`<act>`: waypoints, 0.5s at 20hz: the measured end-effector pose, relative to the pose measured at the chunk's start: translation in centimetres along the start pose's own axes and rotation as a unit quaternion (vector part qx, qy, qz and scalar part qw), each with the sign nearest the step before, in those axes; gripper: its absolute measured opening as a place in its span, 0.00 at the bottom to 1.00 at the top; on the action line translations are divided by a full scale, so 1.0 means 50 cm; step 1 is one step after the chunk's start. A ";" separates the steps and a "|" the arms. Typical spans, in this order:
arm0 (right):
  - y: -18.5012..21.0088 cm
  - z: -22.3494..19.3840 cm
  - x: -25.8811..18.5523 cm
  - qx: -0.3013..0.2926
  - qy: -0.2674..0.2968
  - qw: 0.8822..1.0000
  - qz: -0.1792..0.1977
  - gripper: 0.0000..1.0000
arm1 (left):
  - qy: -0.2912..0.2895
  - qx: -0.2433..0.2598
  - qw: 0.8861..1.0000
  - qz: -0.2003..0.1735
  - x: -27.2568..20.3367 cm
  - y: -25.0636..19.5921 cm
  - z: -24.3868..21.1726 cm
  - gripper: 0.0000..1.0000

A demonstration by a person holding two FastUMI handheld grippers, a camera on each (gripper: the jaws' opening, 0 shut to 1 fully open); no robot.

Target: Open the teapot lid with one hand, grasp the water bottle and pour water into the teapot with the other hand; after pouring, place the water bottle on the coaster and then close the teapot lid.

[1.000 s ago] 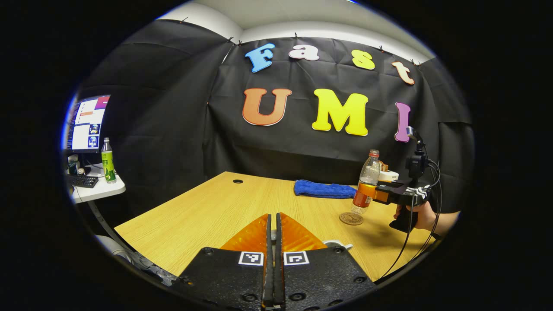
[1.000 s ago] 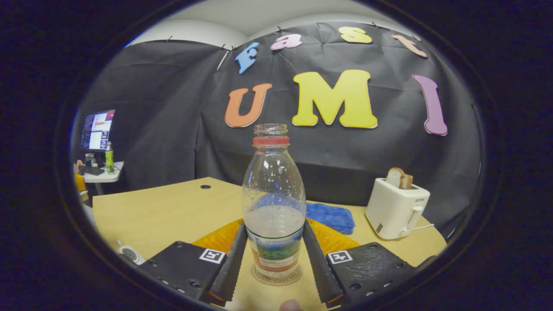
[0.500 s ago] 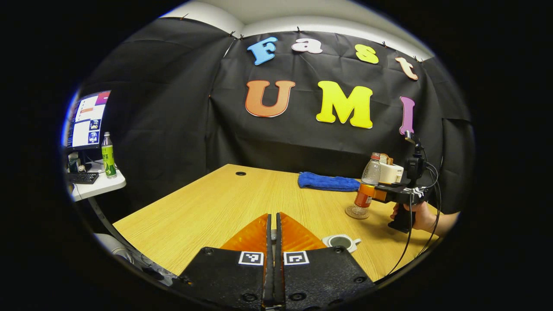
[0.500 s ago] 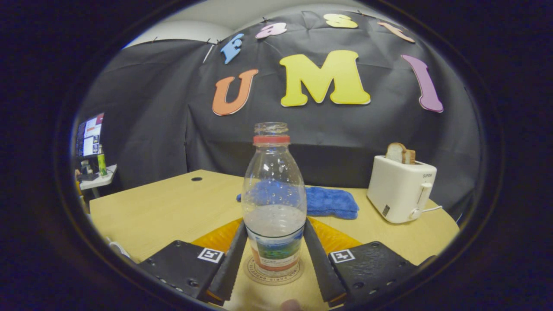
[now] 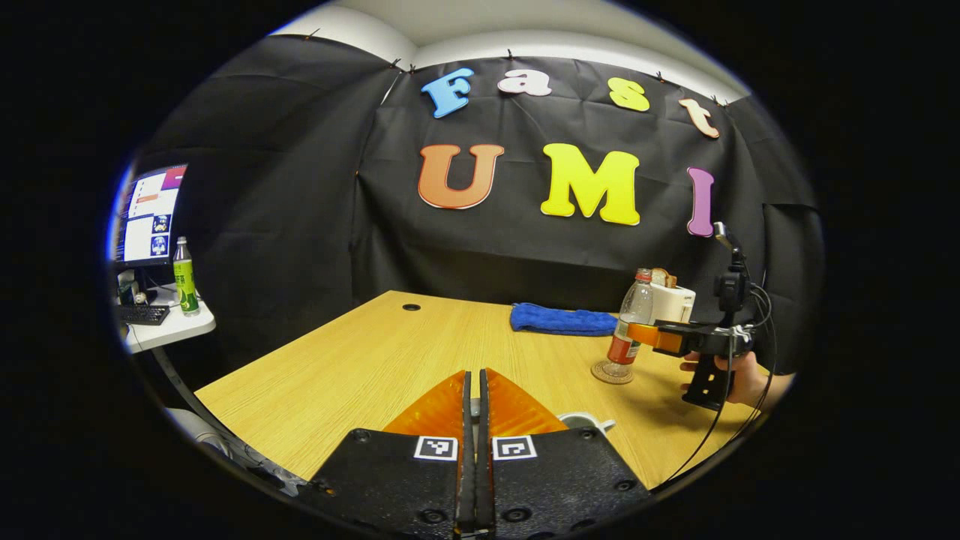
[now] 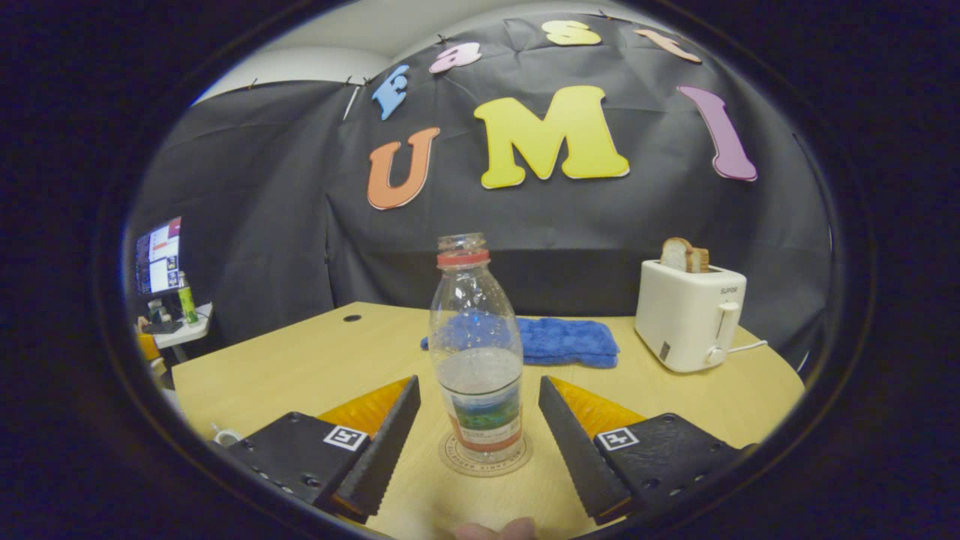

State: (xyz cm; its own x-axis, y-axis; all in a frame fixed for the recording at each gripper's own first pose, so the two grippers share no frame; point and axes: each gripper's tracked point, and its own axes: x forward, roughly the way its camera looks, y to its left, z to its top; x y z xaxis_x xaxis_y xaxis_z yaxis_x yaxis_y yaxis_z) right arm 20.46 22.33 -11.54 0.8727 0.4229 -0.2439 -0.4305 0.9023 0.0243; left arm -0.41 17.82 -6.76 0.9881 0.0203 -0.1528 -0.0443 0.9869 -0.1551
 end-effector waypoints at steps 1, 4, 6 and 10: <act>-0.006 0.006 -0.038 0.003 -0.012 1.000 -0.002 0.95 | -0.012 -0.002 1.000 -0.004 0.006 -0.017 0.007 0.03; -0.047 0.000 -0.137 0.006 -0.032 0.999 -0.024 0.94 | -0.028 -0.004 0.999 -0.029 0.019 -0.094 0.013 0.03; -0.073 -0.016 -0.190 0.007 -0.034 0.999 -0.034 0.95 | -0.028 0.014 0.999 -0.032 0.029 -0.123 0.006 0.03; -0.127 -0.032 -0.270 0.002 -0.045 0.997 -0.056 0.95 | -0.035 0.014 0.999 -0.033 0.056 -0.156 -0.015 0.03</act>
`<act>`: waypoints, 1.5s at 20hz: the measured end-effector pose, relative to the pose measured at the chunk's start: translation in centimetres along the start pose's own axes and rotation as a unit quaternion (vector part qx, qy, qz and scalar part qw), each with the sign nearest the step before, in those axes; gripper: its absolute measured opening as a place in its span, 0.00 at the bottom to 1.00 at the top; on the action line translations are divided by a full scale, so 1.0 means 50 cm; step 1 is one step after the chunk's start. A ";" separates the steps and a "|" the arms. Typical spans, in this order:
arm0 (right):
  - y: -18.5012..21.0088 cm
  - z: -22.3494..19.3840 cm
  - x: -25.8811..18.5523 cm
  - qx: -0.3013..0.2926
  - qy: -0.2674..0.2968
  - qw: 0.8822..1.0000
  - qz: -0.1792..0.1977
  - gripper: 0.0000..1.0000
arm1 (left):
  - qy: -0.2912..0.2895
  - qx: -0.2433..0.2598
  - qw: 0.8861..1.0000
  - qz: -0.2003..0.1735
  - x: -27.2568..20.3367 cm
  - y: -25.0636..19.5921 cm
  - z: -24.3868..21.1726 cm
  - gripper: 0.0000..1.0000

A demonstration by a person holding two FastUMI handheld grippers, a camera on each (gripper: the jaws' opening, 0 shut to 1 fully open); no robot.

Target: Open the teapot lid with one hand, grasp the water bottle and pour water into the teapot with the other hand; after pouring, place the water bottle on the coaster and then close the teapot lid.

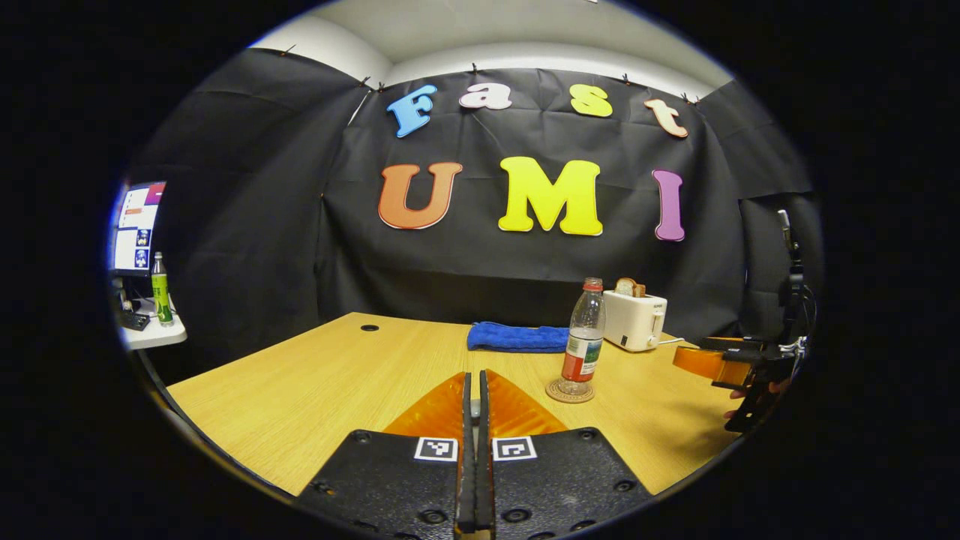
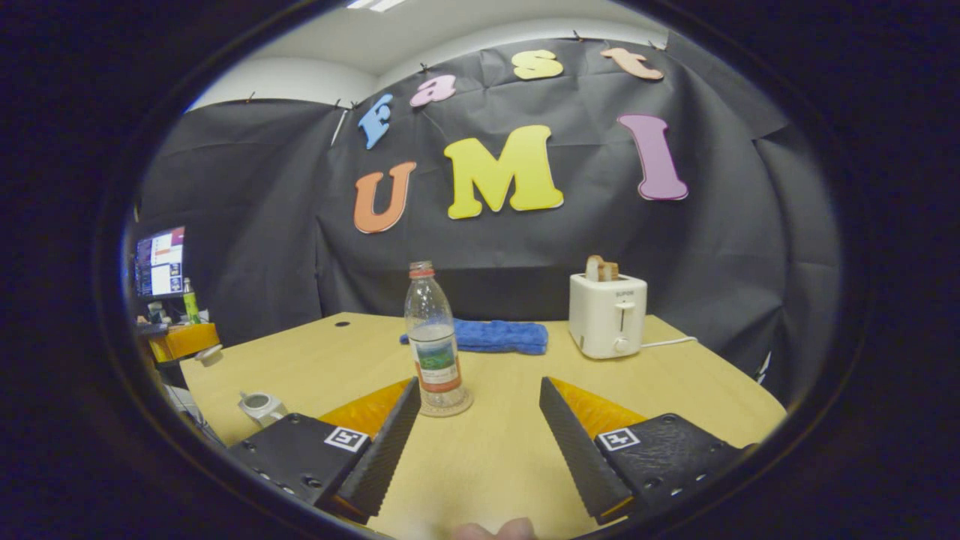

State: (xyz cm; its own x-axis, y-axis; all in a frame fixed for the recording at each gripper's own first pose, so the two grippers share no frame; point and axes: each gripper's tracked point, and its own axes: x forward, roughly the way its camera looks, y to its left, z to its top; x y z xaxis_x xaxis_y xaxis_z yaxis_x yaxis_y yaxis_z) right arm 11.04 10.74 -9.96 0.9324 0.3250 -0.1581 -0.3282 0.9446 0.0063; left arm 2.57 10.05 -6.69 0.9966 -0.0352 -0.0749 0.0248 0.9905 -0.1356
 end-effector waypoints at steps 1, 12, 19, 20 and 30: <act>-0.014 0.000 -0.015 -0.001 -0.004 1.000 -0.006 0.95 | 0.005 -0.002 1.000 0.000 0.008 -0.005 -0.012 0.03; -0.083 -0.008 -0.089 -0.007 -0.031 0.998 -0.058 0.95 | 0.037 -0.002 0.999 0.005 0.047 -0.011 -0.095 0.03; -0.087 -0.020 -0.099 -0.009 -0.025 0.998 -0.059 0.95 | 0.045 -0.001 0.999 0.004 0.051 -0.017 -0.119 0.03; -0.088 -0.019 -0.100 -0.009 -0.026 0.998 -0.060 0.95 | 0.046 0.003 0.999 0.006 0.052 -0.016 -0.120 0.03; -0.101 -0.006 -0.121 -0.009 -0.037 0.997 -0.070 0.95 | 0.030 0.030 0.998 0.036 0.049 -0.020 -0.106 0.75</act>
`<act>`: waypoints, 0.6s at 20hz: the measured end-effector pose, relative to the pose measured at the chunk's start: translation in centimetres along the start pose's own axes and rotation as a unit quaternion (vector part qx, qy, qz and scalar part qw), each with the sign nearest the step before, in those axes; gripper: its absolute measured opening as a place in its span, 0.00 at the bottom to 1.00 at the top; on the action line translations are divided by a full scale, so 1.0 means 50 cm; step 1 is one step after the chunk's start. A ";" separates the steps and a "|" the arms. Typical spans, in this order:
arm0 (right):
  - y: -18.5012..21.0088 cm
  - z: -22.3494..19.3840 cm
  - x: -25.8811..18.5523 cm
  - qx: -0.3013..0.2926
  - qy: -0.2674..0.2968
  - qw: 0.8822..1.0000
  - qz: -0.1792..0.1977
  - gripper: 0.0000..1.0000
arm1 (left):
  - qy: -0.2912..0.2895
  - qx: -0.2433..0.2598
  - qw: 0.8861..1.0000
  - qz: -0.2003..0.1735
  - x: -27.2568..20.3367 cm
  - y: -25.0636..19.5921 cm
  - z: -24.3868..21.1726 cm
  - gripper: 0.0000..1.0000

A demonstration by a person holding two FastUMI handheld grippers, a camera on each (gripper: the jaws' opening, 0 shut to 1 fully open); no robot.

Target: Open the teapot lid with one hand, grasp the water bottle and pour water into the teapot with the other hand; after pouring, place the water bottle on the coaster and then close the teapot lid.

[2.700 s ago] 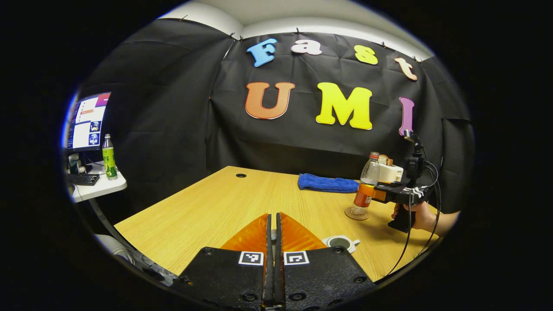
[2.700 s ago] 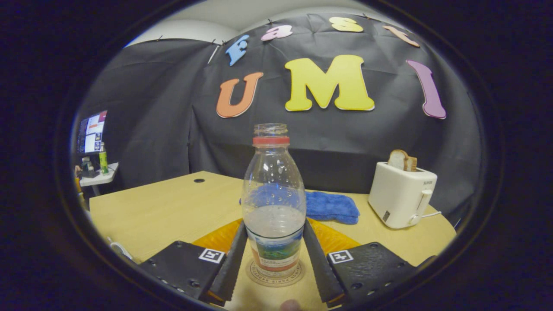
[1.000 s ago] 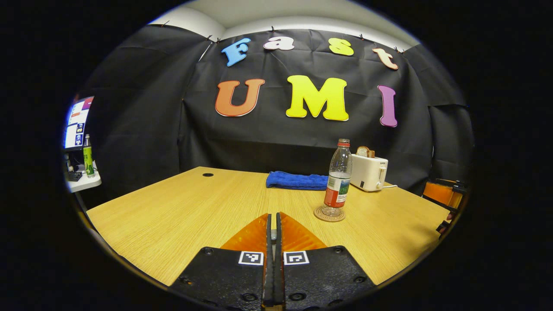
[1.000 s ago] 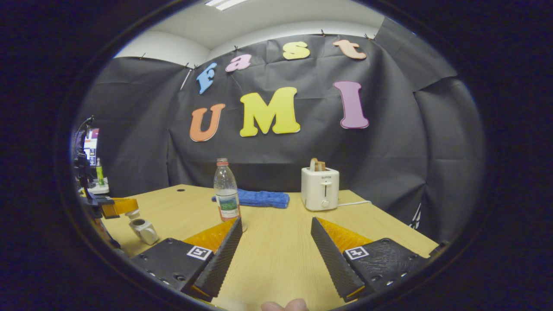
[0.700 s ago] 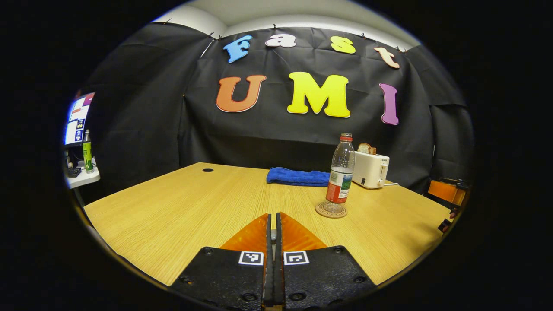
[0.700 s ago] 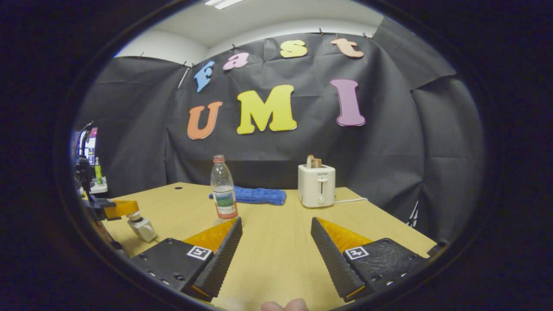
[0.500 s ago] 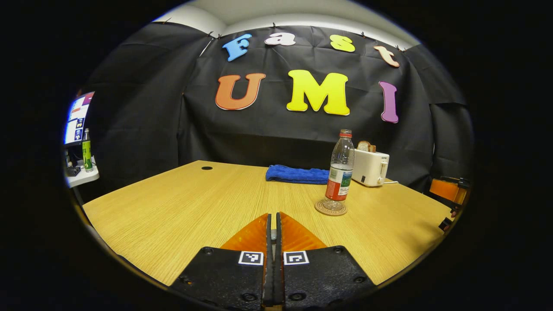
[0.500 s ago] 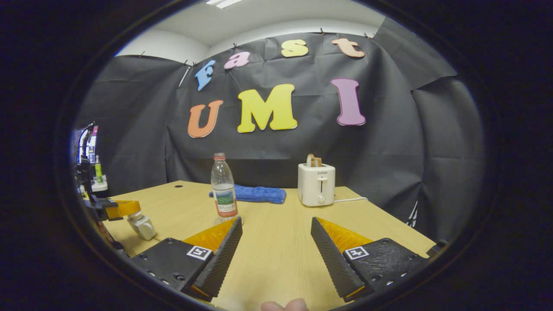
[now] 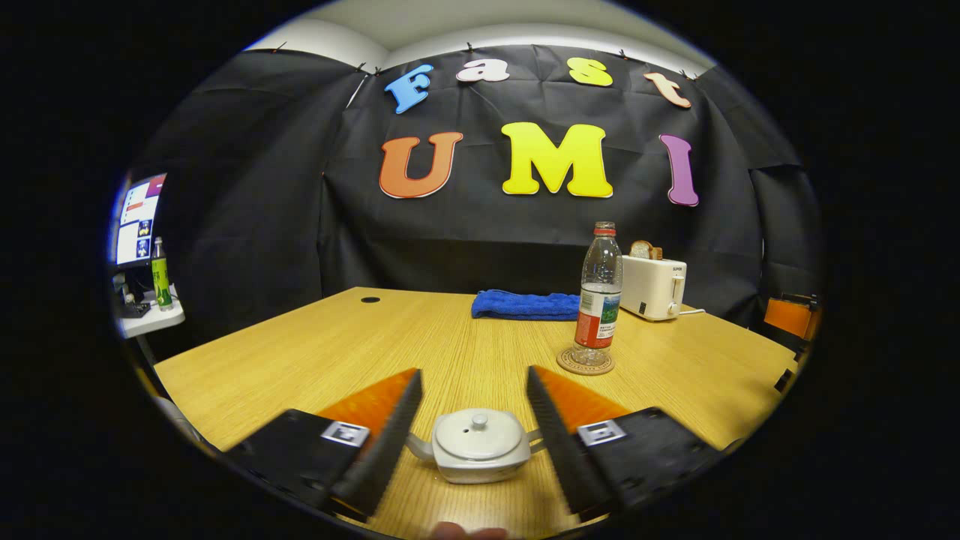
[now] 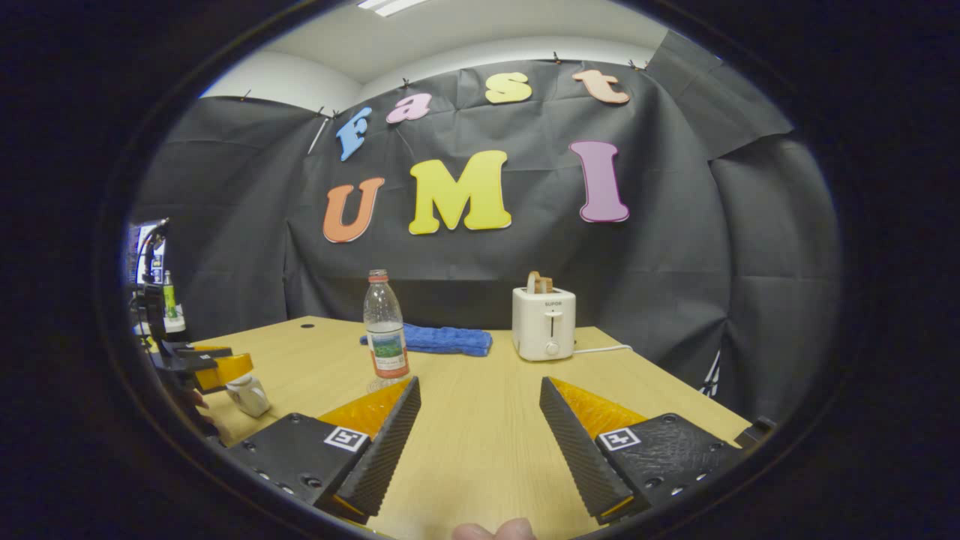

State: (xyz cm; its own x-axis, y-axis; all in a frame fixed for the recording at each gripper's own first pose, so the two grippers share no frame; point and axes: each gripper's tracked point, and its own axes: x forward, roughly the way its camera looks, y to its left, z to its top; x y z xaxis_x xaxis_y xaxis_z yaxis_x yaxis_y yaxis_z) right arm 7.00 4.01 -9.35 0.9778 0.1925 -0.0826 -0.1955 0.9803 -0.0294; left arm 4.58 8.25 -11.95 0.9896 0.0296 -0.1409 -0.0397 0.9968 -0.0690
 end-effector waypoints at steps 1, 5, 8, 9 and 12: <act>-0.005 0.008 -0.003 0.003 -0.004 1.000 -0.004 0.95 | -0.010 0.004 1.000 0.006 -0.007 0.001 0.036 1.00; -0.023 0.057 -0.025 0.012 -0.020 1.000 -0.020 0.96 | -0.063 0.012 0.998 0.010 -0.056 -0.053 0.168 0.98; -0.038 0.099 -0.054 0.003 -0.038 0.999 -0.039 0.93 | -0.080 0.000 0.997 -0.001 -0.093 -0.109 0.223 0.98; -0.039 0.110 -0.063 -0.001 -0.041 0.998 -0.042 0.95 | -0.084 -0.006 0.996 -0.005 -0.108 -0.124 0.234 0.98; -0.034 0.125 -0.095 -0.012 -0.050 0.998 -0.046 0.95 | -0.083 -0.005 0.996 -0.009 -0.142 -0.151 0.231 0.98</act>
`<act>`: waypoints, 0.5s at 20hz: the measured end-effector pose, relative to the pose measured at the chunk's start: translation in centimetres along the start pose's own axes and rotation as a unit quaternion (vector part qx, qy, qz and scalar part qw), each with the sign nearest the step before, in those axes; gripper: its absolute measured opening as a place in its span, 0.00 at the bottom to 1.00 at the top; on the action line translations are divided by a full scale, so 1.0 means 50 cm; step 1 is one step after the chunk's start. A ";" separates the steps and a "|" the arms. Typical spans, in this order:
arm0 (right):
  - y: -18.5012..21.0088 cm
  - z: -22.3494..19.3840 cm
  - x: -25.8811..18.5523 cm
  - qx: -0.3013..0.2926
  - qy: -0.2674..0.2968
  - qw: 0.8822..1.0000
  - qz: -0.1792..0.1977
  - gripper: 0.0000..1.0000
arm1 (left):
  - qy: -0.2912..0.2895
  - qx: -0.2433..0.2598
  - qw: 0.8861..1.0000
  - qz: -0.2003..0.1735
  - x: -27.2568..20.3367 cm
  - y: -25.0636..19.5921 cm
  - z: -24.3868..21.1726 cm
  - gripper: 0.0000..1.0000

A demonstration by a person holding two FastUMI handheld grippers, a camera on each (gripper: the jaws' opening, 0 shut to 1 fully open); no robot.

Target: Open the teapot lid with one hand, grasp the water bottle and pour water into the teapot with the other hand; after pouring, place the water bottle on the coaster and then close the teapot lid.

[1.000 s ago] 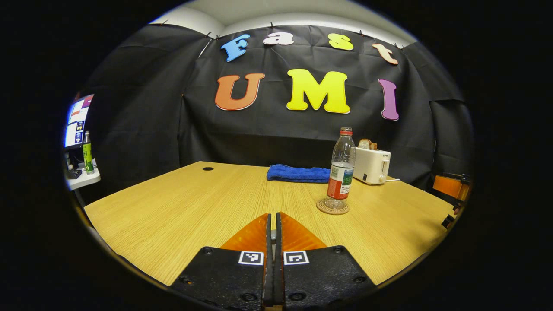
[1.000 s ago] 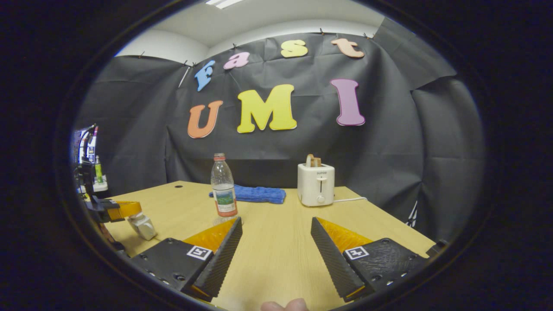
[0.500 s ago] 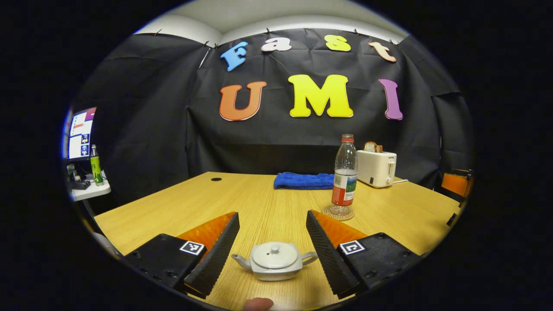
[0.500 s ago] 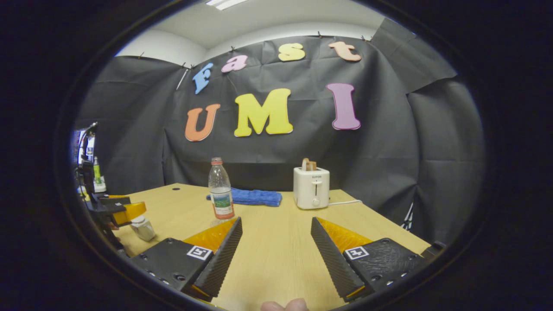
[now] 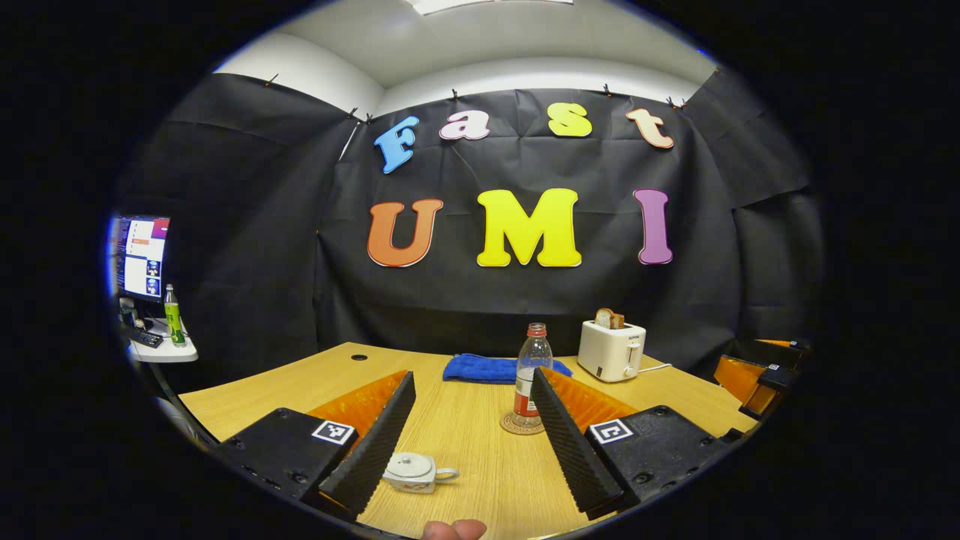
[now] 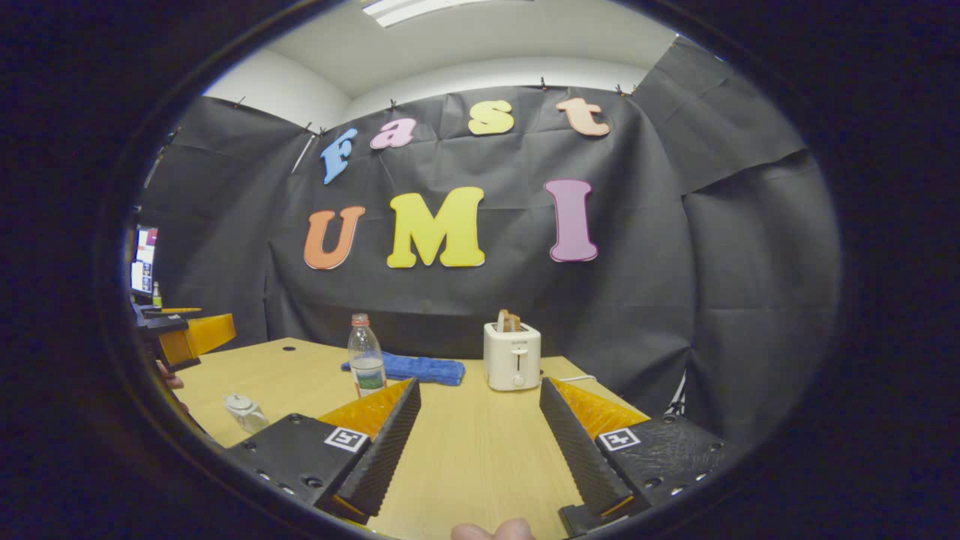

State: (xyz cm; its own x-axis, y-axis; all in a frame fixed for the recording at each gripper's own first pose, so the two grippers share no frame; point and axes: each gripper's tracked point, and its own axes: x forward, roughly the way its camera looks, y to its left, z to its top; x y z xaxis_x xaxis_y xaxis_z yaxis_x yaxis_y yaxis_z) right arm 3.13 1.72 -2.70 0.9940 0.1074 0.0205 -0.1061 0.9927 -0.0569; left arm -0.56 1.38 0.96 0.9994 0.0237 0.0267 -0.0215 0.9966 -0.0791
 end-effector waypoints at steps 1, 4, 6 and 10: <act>0.003 0.000 -0.010 -0.004 -0.002 1.000 -0.001 0.95 | -0.003 0.007 1.000 0.002 -0.011 -0.004 0.003 0.98; 0.013 -0.018 -0.035 0.000 0.009 1.000 -0.007 0.93 | -0.005 0.020 1.000 0.002 -0.026 -0.022 0.013 0.98; 0.027 -0.015 -0.044 0.000 0.012 1.000 -0.004 0.93 | -0.005 0.012 1.000 -0.015 -0.032 -0.046 0.013 0.97; 0.021 0.027 -0.044 -0.022 0.000 1.000 -0.016 0.95 | -0.010 0.025 0.999 -0.026 -0.036 -0.055 0.016 0.98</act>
State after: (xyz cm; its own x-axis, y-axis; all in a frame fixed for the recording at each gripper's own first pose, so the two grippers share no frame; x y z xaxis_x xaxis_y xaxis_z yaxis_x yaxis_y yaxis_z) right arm 0.80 2.60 -1.49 0.9969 0.0751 0.0227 -0.0724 0.9922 -0.1010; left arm -2.34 -1.35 1.92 0.9984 -0.0276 0.0501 0.0290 0.9992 -0.0276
